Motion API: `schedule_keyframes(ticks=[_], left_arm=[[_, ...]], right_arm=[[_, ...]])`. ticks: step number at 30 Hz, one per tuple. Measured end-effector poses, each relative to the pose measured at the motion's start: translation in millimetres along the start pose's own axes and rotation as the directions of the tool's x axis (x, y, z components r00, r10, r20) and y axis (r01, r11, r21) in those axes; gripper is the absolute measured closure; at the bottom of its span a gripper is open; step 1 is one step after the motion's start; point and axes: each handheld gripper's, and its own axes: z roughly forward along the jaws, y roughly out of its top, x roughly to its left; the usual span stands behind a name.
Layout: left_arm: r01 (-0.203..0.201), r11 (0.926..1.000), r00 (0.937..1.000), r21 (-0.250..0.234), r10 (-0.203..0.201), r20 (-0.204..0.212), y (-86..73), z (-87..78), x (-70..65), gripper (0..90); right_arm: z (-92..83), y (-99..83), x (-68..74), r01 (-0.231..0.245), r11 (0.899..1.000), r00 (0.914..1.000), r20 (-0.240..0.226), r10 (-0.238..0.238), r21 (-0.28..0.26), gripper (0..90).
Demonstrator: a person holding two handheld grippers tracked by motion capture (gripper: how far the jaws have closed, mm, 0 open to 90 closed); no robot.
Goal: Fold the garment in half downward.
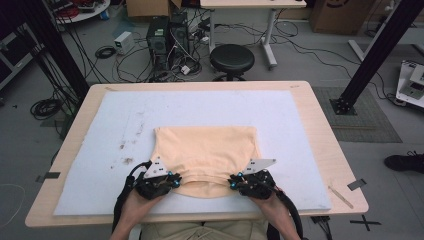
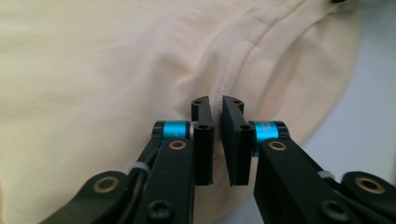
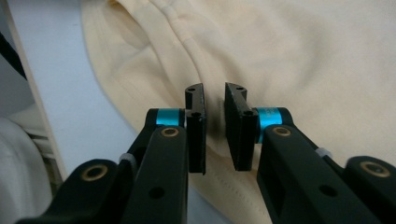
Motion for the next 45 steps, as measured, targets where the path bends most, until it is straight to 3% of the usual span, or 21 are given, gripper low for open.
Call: schedule_keyframes(ticks=[3,6,9,12,15,17,18,21,24,26,31,35,38,42,45], left_arm=[[0.002,0.9998,0.9995,-0.021,-0.001,0.03,-0.5,-9.0,-2.3,84.8],[-0.001,1.0,0.9985,-0.006,0.001,0.054,-3.7,-11.0,-5.0,84.8],[0.001,0.9997,0.9985,0.024,-0.002,0.054,-7.0,-6.1,-4.1,83.9],[0.008,0.9999,0.9984,0.007,-0.009,0.056,-5.6,-9.8,-3.1,77.4],[0.021,0.999,0.9998,-0.039,-0.021,0.007,-4.2,-22.0,1.0,66.4],[0.04,0.9965,0.9982,-0.073,-0.043,-0.04,-6.8,-33.1,6.4,63.5],[0.049,0.995,0.996,-0.087,-0.055,-0.071,-9.3,-38.9,9.6,63.1],[0.095,0.99,0.9788,-0.104,-0.112,-0.171,-21.3,-54.1,19.8,62.9],[0.148,0.9827,0.9661,-0.112,-0.168,-0.196,-34.4,-66.3,28.5,61.4],[0.165,0.9798,0.9622,-0.113,-0.185,-0.2,-40.3,-71.1,30.1,60.4],[0.162,0.9812,0.9665,-0.105,-0.179,-0.184,-43.9,-69.5,28.2,59.4],[0.176,0.9816,0.969,-0.075,-0.186,-0.163,-41.1,-57.7,29.7,58.6],[0.169,0.9847,0.9696,-0.042,-0.174,-0.172,-40.2,-49.2,29.6,59.2],[0.145,0.9891,0.9701,-0.028,-0.147,-0.193,-41.5,-47.1,28.4,77.1],[0.137,0.9901,0.9714,-0.032,-0.14,-0.192,-41.9,-49.0,28.4,81.6]], right_arm=[[-9.5,-1.4,2.5,-0.013,1.0,0.9997,-0.022,0.012,-0.024,81.5],[-12.3,-3.1,3.7,-0.013,1.0,0.9993,-0.036,0.012,-0.02,81.3],[-8.0,-5.7,3.2,-0.014,1.0,0.999,-0.041,0.015,0.025,76.0],[-6.8,-6.5,0.7,-0.032,0.999,0.9974,-0.064,0.033,0.019,70.2],[-11.5,-6.7,0.1,-0.054,0.998,0.9974,-0.048,0.053,-0.021,55.0],[-16.6,-8.2,-2.8,-0.07,0.997,0.9975,-0.014,0.069,-0.04,53.8],[-23.4,-11.6,-6.5,-0.08,0.994,0.9963,0.026,0.082,-0.07,53.2],[-31.5,-16.0,-10.4,-0.105,0.991,0.992,0.062,0.11,-0.088,53.2],[-42.1,-23.5,-16.1,-0.125,0.986,0.9836,0.117,0.137,-0.107,52.9],[-47.3,-28.3,-20.2,-0.14,0.984,0.9782,0.139,0.154,-0.106,52.1],[-55.8,-37.8,-27.5,-0.187,0.974,0.9606,0.184,0.208,-0.126,51.1],[-58.9,-40.9,-31.3,-0.2,0.97,0.9528,0.203,0.226,-0.139,51.0],[-59.9,-42.1,-32.5,-0.205,0.968,0.9495,0.211,0.232,-0.143,50.9],[-60.9,-43.0,-36.3,-0.234,0.96,0.9377,0.225,0.265,-0.155,53.5],[-58.6,-42.0,-38.9,-0.24,0.96,0.9422,0.203,0.266,-0.146,55.4]])
